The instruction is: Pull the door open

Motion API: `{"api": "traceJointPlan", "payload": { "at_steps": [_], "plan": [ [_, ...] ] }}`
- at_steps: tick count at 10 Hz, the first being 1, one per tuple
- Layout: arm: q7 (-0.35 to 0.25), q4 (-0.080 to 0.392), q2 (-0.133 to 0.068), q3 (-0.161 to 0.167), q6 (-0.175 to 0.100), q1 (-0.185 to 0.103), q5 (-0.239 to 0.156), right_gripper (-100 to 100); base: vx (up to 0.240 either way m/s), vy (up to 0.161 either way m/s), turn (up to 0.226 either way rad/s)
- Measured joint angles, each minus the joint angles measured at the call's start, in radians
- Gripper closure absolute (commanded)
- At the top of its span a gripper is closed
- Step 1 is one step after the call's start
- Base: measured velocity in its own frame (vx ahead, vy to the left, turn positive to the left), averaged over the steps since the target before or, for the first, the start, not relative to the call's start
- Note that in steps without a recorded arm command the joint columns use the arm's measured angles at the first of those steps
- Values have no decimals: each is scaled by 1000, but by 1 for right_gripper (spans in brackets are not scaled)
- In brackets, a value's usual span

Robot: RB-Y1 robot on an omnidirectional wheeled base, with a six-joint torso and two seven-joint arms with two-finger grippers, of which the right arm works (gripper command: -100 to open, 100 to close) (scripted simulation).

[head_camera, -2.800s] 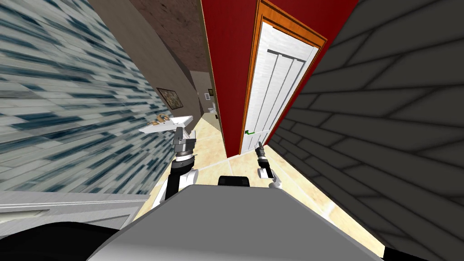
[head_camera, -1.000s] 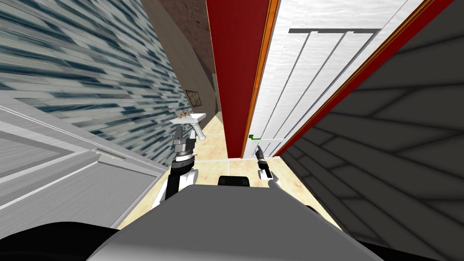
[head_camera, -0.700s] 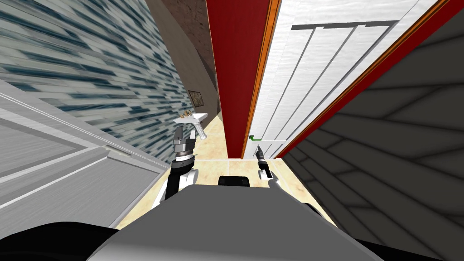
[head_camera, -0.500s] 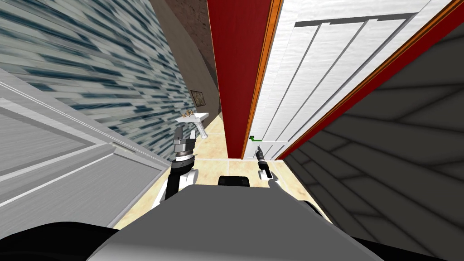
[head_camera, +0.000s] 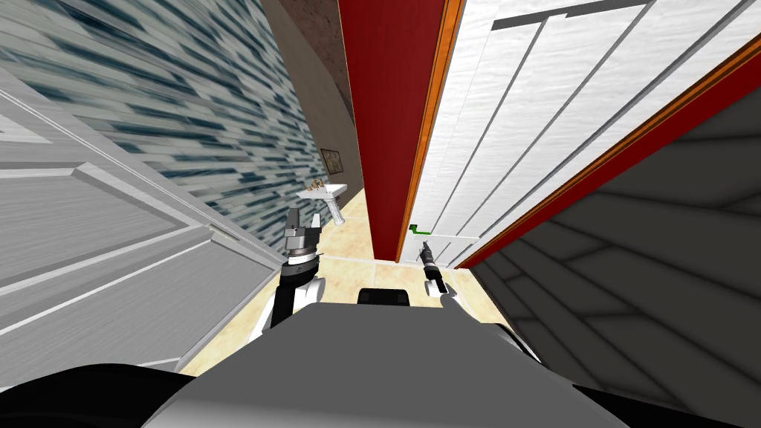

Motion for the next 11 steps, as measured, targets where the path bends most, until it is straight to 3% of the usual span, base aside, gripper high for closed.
{"api": "traceJointPlan", "payload": {
  "at_steps": [2, 4, 5, 7, 8, 9, 11],
  "plan": [
    [0, 18, -1, 0, -4, -8, -1, -100, 74, -2, 75],
    [-14, 36, -19, -10, -18, -2, -8, -100, 196, 64, 127],
    [-24, 13, -33, -14, -17, 22, -12, -100, 120, 31, 47],
    [-41, 66, -50, -26, -44, 7, -21, -100, 194, 27, 194],
    [-60, 83, -74, -32, -64, 17, -26, -100, 186, 24, 142],
    [-78, 68, -94, -39, -64, 35, -33, -100, 197, -2, 142],
    [-100, 112, -115, -49, -98, 37, -41, -100, 126, -23, 54]
  ]
}}
